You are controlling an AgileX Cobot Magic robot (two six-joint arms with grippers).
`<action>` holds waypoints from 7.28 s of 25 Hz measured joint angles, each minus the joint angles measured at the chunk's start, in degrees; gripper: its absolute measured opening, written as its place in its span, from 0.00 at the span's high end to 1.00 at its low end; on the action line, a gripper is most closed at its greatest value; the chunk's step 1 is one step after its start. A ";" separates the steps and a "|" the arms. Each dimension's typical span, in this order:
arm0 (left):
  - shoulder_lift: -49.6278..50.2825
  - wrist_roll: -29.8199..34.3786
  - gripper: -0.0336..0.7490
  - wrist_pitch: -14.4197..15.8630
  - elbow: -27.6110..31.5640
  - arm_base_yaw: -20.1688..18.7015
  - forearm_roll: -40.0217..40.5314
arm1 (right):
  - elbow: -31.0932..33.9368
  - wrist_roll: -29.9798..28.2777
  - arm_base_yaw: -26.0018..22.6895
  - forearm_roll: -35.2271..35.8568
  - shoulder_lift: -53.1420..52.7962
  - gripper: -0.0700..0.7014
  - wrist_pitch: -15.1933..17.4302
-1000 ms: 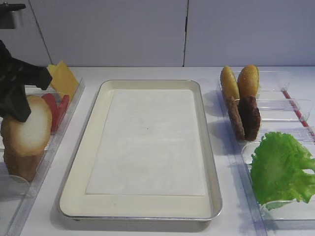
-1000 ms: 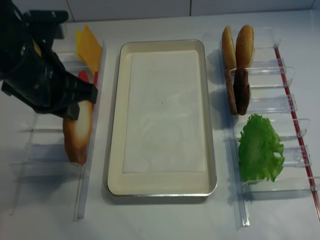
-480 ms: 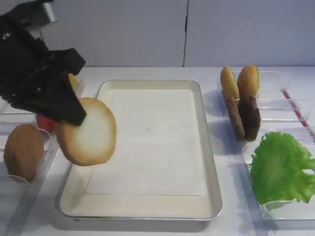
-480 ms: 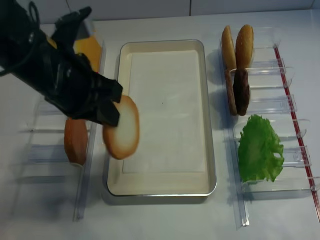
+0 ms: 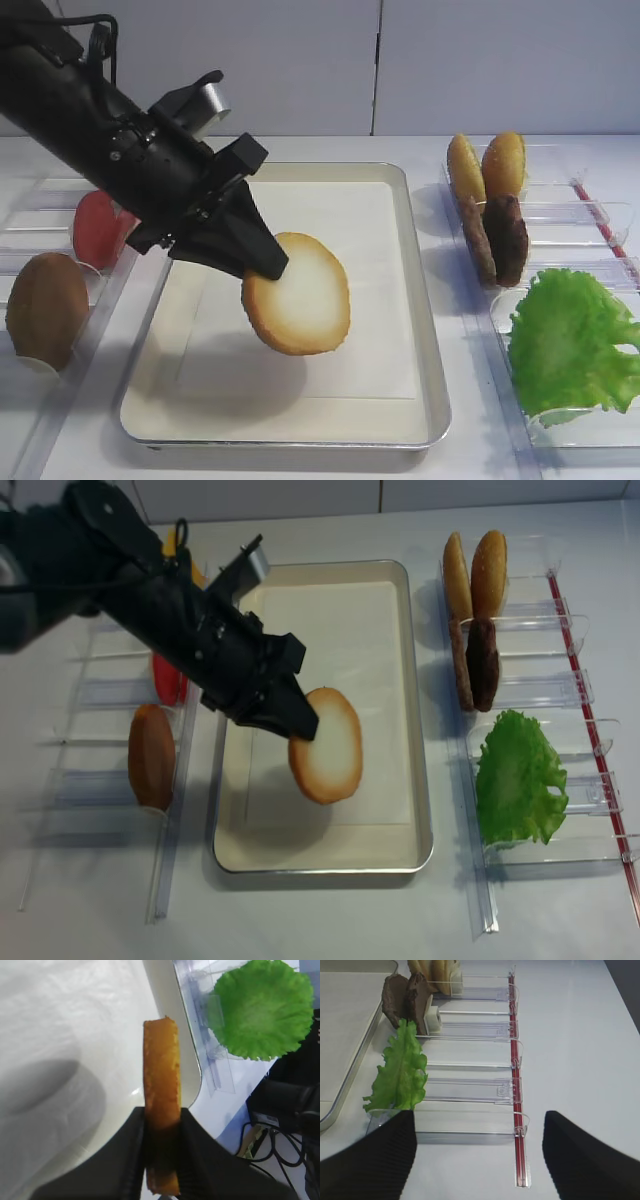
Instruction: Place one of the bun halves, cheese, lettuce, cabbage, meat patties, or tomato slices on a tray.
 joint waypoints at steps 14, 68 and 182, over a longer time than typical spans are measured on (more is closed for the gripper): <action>6.33 9.14 0.82 -2.67 0.00 2.31 -6.62 | 0.00 0.00 0.00 0.00 0.00 0.20 0.10; 11.94 4.33 0.61 -3.00 -0.10 2.31 -2.74 | 0.00 0.00 0.00 0.00 0.00 0.20 0.13; -97.62 -26.33 0.57 -0.71 39.43 5.51 50.31 | 0.00 0.00 0.00 0.00 0.00 0.20 0.22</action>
